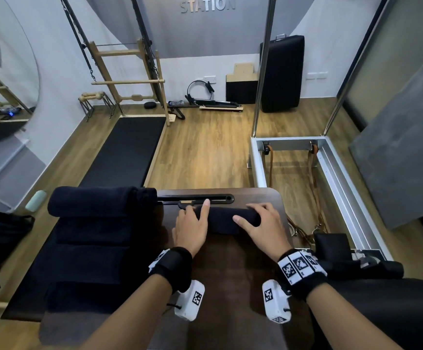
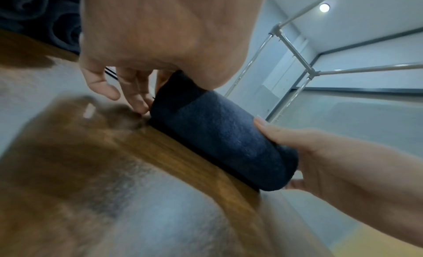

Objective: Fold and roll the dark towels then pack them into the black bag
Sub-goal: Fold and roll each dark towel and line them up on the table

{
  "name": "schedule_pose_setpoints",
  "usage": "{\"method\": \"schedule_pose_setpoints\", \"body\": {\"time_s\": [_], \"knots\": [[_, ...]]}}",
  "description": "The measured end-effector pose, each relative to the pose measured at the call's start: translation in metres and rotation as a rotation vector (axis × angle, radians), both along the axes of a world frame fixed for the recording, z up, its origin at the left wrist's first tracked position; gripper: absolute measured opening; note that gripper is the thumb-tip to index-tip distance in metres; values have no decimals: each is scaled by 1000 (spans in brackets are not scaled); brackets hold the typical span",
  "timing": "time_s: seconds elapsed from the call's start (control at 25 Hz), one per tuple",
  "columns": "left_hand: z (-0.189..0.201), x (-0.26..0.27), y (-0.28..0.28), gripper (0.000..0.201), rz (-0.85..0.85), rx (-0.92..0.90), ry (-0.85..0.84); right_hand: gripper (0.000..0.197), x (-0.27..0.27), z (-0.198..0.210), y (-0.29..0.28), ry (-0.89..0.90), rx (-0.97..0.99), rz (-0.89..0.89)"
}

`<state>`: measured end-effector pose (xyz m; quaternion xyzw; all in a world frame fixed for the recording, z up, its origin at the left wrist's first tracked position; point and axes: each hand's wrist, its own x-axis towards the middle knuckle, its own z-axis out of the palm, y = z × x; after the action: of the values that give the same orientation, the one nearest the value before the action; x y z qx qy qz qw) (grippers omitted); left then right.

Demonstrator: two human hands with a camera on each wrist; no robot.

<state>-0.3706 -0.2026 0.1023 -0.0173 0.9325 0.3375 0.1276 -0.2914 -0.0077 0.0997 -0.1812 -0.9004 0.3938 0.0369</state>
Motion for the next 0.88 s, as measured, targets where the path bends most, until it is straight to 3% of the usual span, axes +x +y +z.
{"method": "schedule_pose_setpoints", "body": {"time_s": [0.2, 0.36, 0.48, 0.56, 0.64, 0.76, 0.88], "knots": [[-1, -10, 7, 96, 82, 44, -126, 89, -15, 9, 2, -260, -33, -251], [1, -18, 4, 97, 131, 111, -208, 82, -20, 13, -3, -331, -30, -307], [5, -17, 5, 93, 141, 136, -199, 66, -20, 6, -1, -217, -336, -412], [7, -14, 7, 86, 190, 230, -188, 50, -17, 2, 2, -98, -600, -534], [13, -10, 8, 70, 261, 361, -173, 45, -10, -1, 3, 25, -748, -610], [32, -3, 5, 59, 313, 503, -135, 48, 0, 8, -2, 158, -928, -630], [58, 1, -1, 54, 262, 646, -76, 39, 8, 36, -14, 278, -1109, -574]]}}
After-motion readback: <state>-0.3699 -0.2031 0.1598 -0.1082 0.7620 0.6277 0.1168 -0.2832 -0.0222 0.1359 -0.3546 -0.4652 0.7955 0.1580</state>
